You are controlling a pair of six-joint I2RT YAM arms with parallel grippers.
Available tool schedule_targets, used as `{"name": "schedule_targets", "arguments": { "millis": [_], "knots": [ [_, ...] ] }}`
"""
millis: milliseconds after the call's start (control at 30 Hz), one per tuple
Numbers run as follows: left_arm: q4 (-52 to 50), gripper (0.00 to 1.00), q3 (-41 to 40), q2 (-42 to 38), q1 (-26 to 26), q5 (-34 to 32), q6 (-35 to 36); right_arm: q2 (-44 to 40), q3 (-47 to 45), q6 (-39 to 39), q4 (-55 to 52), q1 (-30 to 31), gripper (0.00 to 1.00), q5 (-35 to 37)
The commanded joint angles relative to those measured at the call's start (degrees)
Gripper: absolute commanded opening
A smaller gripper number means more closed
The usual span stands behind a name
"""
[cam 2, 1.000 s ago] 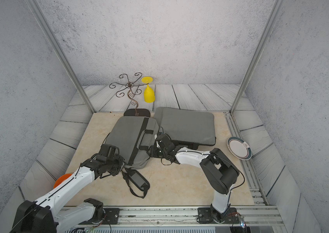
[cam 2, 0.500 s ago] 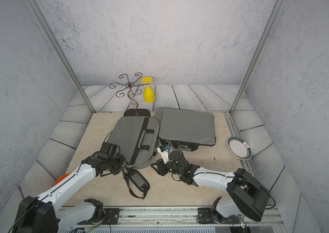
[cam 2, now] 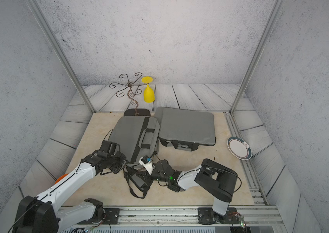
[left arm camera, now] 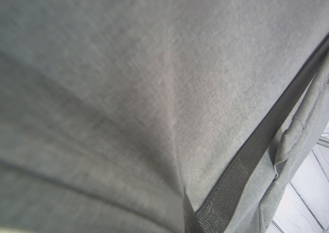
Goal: Open the zippered laptop bag and take out the laptop
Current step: Unzip the zipper on the zippered laptop bag.
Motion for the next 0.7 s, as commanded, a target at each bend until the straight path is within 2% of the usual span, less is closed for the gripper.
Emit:
{"name": "schedule_targets", "arguments": {
  "millis": [0, 333, 500, 667],
  "knots": [
    [6.6, 0.00, 1.8, -1.8, -0.3, 5.0, 2.4, 4.4, 3.0, -2.7, 2.4, 0.4, 0.28, -0.1],
    [6.5, 0.00, 1.4, -1.9, -0.5, 5.7, 2.4, 8.8, 6.3, -3.7, -0.3, -0.2, 0.27, 5.5],
    [7.0, 0.00, 0.7, -1.6, -0.6, 6.6, 2.2, 10.3, 8.6, -2.3, 0.6, -0.4, 0.28, 3.0],
    [7.0, 0.00, 1.0, -1.5, -0.7, 7.1, 2.1, 11.6, 9.7, -1.0, 0.0, -0.6, 0.29, 5.5]
  ]
}}
